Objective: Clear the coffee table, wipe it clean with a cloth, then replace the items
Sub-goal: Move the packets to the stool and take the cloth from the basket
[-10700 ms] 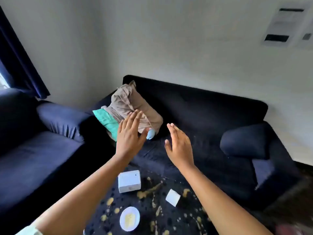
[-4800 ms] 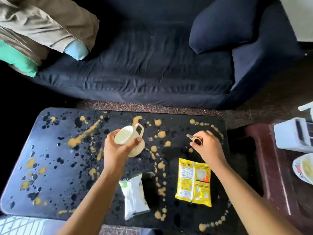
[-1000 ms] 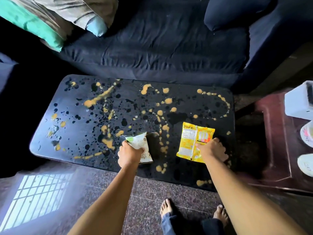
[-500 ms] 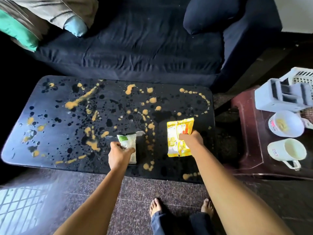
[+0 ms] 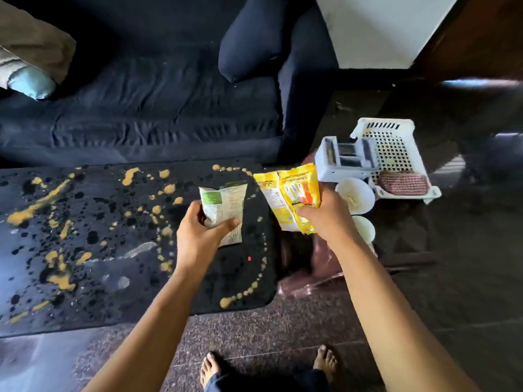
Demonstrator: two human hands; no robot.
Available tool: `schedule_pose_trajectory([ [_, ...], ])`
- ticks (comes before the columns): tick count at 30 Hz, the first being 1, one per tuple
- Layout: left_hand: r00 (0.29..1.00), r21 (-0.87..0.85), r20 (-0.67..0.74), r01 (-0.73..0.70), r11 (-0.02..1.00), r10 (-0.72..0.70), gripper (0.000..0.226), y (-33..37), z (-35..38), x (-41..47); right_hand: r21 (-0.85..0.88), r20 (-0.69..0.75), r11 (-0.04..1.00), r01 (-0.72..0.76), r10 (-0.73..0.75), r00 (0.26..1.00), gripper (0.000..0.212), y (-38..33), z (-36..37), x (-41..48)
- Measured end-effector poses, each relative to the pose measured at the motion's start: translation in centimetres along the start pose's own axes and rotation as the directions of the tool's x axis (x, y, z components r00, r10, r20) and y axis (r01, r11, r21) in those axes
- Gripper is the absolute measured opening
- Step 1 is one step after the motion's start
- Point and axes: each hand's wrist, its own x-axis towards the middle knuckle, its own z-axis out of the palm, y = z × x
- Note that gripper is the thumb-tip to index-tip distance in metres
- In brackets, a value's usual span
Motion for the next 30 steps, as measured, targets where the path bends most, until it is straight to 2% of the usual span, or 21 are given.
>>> schedule_pose_trajectory([
  [3,0.993,-0.13,0.108,-0.034,0.991,0.048,0.038,4.2,6.3,-1.6,-0.106,-0.146,0.993,0.057,-0.072,0.987,0.013,3.5,-8.5,0.4],
  [7,0.971,-0.301,0.23,0.009,0.954,0.063,0.048,7.4,14.2,-2.9,-0.323,-0.283,0.946,0.043,-0.14,0.949,0.019,10.7,-17.1,2.2],
  [9,0.961,-0.361,0.269,0.048,0.931,0.054,0.053,8.1,17.4,-3.2,-0.407,-0.298,0.913,0.04,-0.174,0.939,0.019,14.6,-18.5,3.7],
  [11,0.941,-0.439,0.338,0.133,0.888,0.026,0.056,8.3,20.5,-3.4,-0.526,-0.297,0.844,0.106,-0.299,0.907,0.017,18.6,-18.5,5.1],
  [14,0.903,-0.489,0.429,0.222,0.844,0.01,0.063,7.8,23.6,-3.8,-0.636,-0.18,0.693,0.339,-0.561,0.808,0.026,23.9,-16.5,7.2],
  [16,0.895,-0.516,0.447,0.261,0.816,-0.004,0.072,7.3,24.9,-4.0,-0.691,-0.088,0.597,0.408,-0.629,0.773,0.033,27.1,-14.8,8.6],
  [20,0.914,-0.512,0.404,0.238,0.826,-0.013,0.097,6.2,25.9,-4.1,-0.728,0.082,0.542,0.42,-0.539,0.838,0.046,31.7,-13.3,9.4],
  [25,0.904,-0.474,0.427,0.225,0.851,-0.002,0.102,5.8,26.1,-4.4,-0.715,0.271,0.486,0.503,-0.471,0.84,0.077,33.1,-13.8,8.1],
  [27,0.89,-0.458,0.456,0.243,0.855,-0.008,0.102,5.8,26.6,-4.4,-0.669,0.243,0.556,0.494,-0.464,0.852,0.087,32.2,-14.0,7.3],
  [29,0.869,-0.443,0.494,0.257,0.859,-0.006,0.096,5.9,27.3,-4.4,-0.476,0.082,0.796,0.375,-0.384,0.92,0.089,30.0,-13.9,6.9],
  [30,0.856,-0.435,0.517,0.256,0.863,0.007,0.093,6.0,27.7,-4.5,-0.257,-0.015,0.938,0.232,-0.244,0.97,0.093,28.2,-14.0,6.7],
])
